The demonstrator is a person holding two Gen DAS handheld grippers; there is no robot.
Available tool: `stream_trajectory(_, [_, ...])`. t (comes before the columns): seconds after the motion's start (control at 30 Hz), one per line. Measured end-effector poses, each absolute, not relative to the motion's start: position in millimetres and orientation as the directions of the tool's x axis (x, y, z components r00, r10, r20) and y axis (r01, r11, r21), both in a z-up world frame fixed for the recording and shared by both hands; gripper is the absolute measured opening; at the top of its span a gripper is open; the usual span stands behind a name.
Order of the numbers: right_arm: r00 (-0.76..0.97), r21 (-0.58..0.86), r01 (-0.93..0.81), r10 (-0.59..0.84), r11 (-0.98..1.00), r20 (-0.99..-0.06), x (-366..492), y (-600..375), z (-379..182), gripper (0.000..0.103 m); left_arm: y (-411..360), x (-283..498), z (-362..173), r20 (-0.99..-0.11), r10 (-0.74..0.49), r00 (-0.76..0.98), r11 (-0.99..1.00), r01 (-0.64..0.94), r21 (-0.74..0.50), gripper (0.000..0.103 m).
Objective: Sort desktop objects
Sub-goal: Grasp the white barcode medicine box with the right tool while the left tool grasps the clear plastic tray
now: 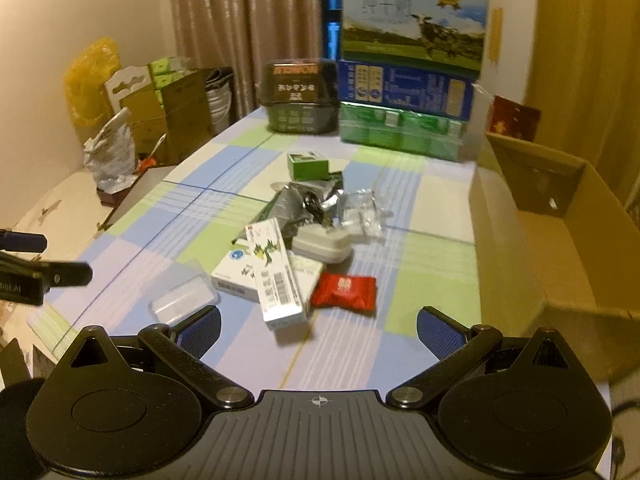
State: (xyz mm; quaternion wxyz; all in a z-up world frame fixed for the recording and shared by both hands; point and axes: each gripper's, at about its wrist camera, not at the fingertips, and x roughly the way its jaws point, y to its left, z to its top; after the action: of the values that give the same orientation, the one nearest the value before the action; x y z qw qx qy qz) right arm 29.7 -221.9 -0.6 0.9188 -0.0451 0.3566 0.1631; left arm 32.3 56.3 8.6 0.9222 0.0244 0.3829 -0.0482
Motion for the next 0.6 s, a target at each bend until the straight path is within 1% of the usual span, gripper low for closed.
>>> stream_trajectory(0.1, [0.668,0.030,-0.395,0.310,0.918,-0.677,48.2,-214.2,-2.6,0.101,65.8,43.6,-3.8,-0.725,-0.092,0.683,0.986,0.166,0.031,0.102])
stream_trajectory(0.2, [0.639,-0.003,-0.460,0.328,0.888,-0.695,64.4,-200.6,-10.6,0.101,70.1,56.5,-21.8,-0.748,-0.107,0.655,0.976,0.214,0.048,0.102])
stream_trajectory(0.33, [0.593,-0.021,-0.524,0.347,0.851,-0.727,86.2,-186.6,-29.5,0.101,66.0,76.5,-43.7,-0.770,-0.159,0.618,0.953,0.299,0.043,0.102])
stream_trajectory(0.4, [0.567,-0.024,-0.557,0.360,0.830,-0.741,95.6,-179.6,-39.1,0.100,62.7,87.5,-53.9,-0.778,-0.189,0.600,0.941,0.337,0.031,0.098])
stream_trajectory(0.43, [0.556,-0.032,-0.572,0.359,0.820,-0.749,100.3,-175.9,-44.0,0.098,61.2,93.5,-59.0,-0.784,-0.201,0.588,0.935,0.353,0.025,0.093])
stream_trajectory(0.47, [0.547,-0.040,-0.583,0.355,0.812,-0.758,104.8,-173.0,-48.3,0.092,59.1,100.1,-64.1,-0.792,-0.209,0.574,0.930,0.368,0.022,0.091])
stream_trajectory(0.5, [0.537,-0.045,-0.593,0.353,0.804,-0.766,110.1,-169.9,-53.6,0.087,56.5,106.6,-69.1,-0.797,-0.215,0.565,0.924,0.382,0.022,0.091])
stream_trajectory(0.6, [0.520,-0.055,-0.601,0.338,0.797,-0.785,123.7,-163.7,-66.4,0.080,51.6,118.7,-81.6,-0.804,-0.233,0.547,0.907,0.420,0.023,0.090])
